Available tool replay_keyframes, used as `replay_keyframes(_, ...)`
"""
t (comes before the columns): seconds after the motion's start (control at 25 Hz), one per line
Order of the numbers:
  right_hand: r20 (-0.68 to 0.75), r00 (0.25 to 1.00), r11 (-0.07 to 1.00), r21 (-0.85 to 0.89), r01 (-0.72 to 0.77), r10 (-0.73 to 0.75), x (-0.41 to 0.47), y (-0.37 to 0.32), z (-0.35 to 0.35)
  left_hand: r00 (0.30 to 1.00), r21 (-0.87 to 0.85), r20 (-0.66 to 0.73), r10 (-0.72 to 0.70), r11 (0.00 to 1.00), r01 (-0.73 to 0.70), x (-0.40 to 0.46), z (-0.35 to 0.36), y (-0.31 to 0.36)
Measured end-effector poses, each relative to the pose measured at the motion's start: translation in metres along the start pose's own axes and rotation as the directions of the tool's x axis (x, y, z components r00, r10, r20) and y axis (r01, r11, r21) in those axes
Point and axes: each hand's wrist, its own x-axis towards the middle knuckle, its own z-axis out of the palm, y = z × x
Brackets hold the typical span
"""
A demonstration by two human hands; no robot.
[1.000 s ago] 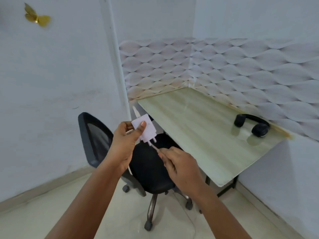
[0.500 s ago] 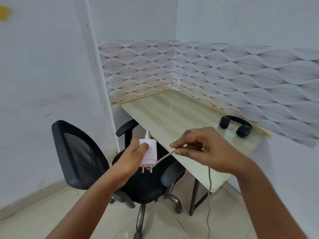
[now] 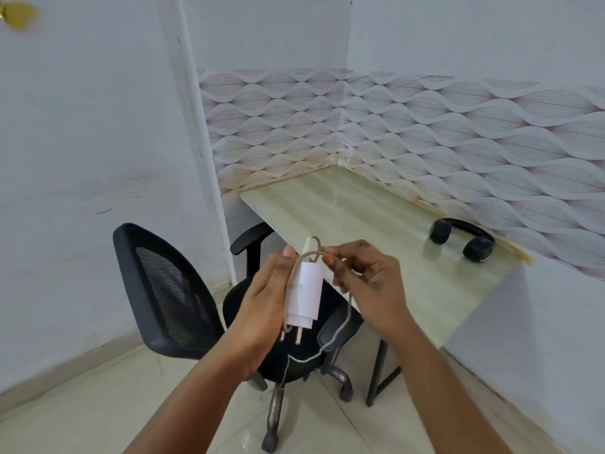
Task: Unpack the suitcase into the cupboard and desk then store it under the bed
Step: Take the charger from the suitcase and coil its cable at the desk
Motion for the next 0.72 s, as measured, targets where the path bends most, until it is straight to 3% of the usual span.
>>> replay_keyframes(0.2,-0.119,0.993,0.995,-0.097,-0.006,-0.006,-0.022,0.011,0.035,0.999,-0.182,0.033,0.041,0.983,-0.035,0.005,0.003,-0.002)
replay_keyframes(0.32,-0.058,0.998,0.974,-0.227,0.020,-0.034,-0.027,0.011,0.035,0.997,-0.215,-0.060,0.046,0.975,-0.058,0.014,0.002,-0.002)
replay_keyframes(0.48,0.055,0.989,0.877,-0.458,0.145,-0.135,-0.045,0.010,0.046,0.997,-0.511,-0.063,0.038,0.857,-0.065,0.034,-0.003,0.005)
replay_keyframes(0.56,0.122,0.991,0.885,-0.454,0.106,-0.056,-0.048,0.004,0.046,0.987,-0.509,-0.158,0.036,0.853,-0.113,0.043,-0.002,0.002)
replay_keyframes(0.72,0.280,0.957,0.879,-0.472,0.075,0.069,-0.032,-0.014,0.028,0.918,-0.275,-0.392,0.059,0.945,-0.178,0.057,-0.001,-0.013)
